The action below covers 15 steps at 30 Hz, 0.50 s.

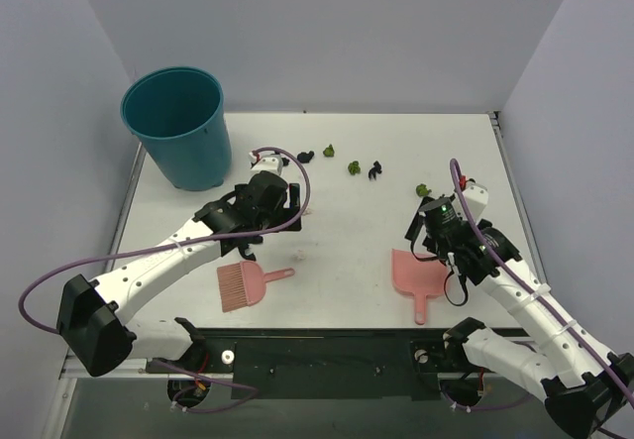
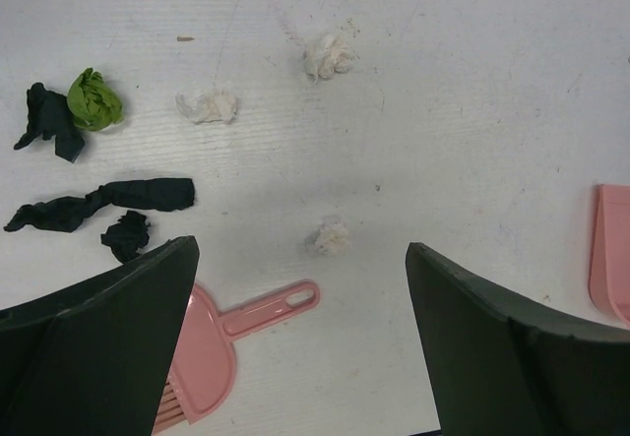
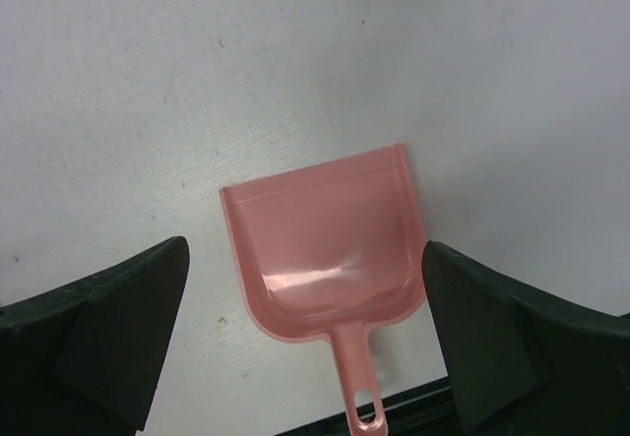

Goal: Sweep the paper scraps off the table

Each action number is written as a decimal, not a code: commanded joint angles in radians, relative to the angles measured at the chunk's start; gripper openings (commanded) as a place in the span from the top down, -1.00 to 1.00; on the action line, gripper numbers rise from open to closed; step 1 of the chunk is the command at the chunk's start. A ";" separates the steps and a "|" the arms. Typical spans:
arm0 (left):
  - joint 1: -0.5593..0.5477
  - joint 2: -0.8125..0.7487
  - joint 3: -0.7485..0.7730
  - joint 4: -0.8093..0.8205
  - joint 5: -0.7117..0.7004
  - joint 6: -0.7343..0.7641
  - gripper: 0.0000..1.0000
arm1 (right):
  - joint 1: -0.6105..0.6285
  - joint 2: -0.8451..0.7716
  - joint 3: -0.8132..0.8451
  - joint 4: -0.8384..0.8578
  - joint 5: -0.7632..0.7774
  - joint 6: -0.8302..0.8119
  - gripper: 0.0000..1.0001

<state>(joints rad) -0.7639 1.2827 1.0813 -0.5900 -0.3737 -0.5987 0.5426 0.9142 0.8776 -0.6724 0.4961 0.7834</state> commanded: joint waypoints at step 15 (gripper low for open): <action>0.035 -0.003 -0.023 0.056 0.062 -0.052 -0.96 | -0.006 -0.009 -0.241 -0.128 -0.261 0.162 -0.94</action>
<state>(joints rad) -0.7460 1.2926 1.0775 -0.5781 -0.3271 -0.6254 0.5426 0.9024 0.6628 -0.7559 0.2813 0.9134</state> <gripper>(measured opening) 0.980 0.971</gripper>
